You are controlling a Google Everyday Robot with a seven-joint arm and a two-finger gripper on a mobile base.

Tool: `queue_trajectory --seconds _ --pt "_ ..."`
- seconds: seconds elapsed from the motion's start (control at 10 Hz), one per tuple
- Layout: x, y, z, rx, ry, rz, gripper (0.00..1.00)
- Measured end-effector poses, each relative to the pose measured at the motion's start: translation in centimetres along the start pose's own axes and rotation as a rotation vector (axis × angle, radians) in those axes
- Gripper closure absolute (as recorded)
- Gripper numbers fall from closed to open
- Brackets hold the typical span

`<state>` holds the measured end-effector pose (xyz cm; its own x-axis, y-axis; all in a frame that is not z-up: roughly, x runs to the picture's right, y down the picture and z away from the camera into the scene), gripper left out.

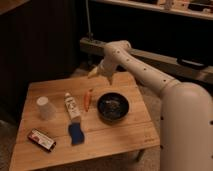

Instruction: Place the pepper on the white sponge

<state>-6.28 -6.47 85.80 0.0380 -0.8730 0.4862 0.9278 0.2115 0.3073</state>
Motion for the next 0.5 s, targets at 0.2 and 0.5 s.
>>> queue_trajectory --seconds 0.2,0.5 --pt "-1.5 -2.3 1.3 -0.003 -0.002 -0.081 0.20" --pt "-3.4 -3.4 4.4 -0.025 -0.035 -0.134 0.20"
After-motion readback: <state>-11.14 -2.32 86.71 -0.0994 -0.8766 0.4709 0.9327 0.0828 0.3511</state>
